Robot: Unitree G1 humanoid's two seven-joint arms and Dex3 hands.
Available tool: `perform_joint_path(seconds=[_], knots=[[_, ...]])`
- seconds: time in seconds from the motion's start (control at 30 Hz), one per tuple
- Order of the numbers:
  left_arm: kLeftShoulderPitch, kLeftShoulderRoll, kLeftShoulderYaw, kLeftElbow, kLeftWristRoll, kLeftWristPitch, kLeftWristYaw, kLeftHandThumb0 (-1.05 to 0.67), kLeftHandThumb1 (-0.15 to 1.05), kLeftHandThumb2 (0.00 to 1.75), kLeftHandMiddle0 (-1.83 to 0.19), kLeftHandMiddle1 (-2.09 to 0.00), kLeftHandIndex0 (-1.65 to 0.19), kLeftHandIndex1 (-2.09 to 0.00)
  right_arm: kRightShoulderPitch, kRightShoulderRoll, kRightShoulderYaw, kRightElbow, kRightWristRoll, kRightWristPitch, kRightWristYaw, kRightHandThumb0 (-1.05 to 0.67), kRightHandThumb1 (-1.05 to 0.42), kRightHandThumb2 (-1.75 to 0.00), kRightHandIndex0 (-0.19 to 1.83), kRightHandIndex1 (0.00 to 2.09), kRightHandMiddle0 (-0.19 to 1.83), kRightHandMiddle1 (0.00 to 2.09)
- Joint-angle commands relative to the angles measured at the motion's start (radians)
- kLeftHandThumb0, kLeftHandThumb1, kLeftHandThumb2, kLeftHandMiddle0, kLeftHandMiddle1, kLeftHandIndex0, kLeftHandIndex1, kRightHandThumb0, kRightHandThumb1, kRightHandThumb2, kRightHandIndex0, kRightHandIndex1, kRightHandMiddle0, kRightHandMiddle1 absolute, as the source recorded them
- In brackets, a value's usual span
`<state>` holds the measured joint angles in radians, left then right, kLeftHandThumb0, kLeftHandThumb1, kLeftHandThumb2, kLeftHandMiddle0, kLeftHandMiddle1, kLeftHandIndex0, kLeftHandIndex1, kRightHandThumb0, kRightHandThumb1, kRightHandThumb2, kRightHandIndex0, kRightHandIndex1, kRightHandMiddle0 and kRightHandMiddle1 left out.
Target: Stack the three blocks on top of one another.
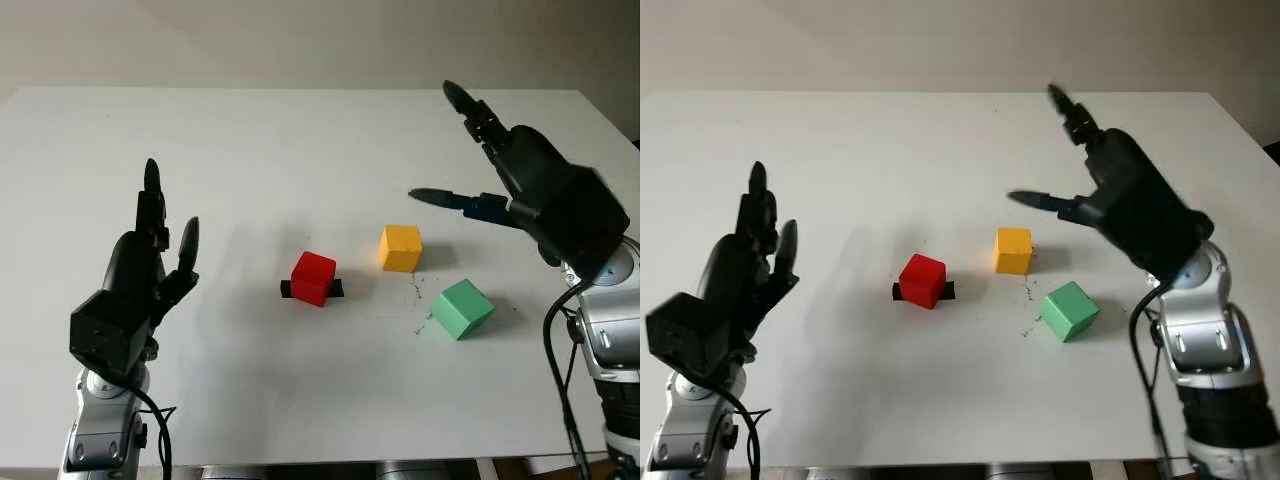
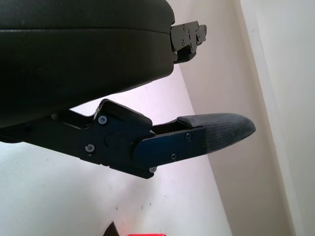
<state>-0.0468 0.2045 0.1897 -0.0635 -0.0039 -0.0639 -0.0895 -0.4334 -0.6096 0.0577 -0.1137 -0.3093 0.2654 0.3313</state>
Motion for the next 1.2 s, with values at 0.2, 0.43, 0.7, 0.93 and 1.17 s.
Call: perform_joint_path(seconds=[0.2,0.43,0.7,0.93,1.17], knots=[[-0.036,0.019,0.045,0.026,-0.128,0.044,-0.057,-0.69,1.05,0.63,0.19,-0.03,0.19,0.00,-0.065,-0.049,0.098,0.123,-0.119,-0.090,0.071,-0.53,-0.81,-0.05,0.00,0.07,0.25,0.08],[-0.035,0.022,0.038,0.016,-0.129,0.040,-0.062,-0.68,1.05,0.62,0.19,-0.04,0.19,0.00,-0.077,-0.051,0.141,0.170,-0.193,-0.124,0.098,-0.60,-0.83,-0.06,0.00,0.07,0.26,0.07],[-0.024,0.032,0.022,-0.017,-0.098,0.058,-0.058,-0.70,1.05,0.60,0.19,-0.03,0.19,0.00,-0.065,-0.043,0.158,0.232,-0.231,-0.172,0.087,-0.64,-0.83,-0.06,0.00,0.06,0.29,0.06],[-0.018,0.044,0.006,-0.032,-0.054,0.069,-0.052,-0.72,1.05,0.61,0.19,-0.02,0.19,0.00,-0.060,-0.058,0.184,0.263,-0.299,-0.235,0.059,-0.65,-0.84,-0.06,0.02,0.07,0.37,0.09],[-0.003,0.051,-0.005,-0.051,-0.026,0.086,-0.055,-0.83,1.05,0.56,0.19,-0.03,0.19,-0.01,-0.059,-0.068,0.211,0.295,-0.377,-0.300,0.017,-0.67,-0.88,-0.06,0.08,0.08,0.52,0.16]])
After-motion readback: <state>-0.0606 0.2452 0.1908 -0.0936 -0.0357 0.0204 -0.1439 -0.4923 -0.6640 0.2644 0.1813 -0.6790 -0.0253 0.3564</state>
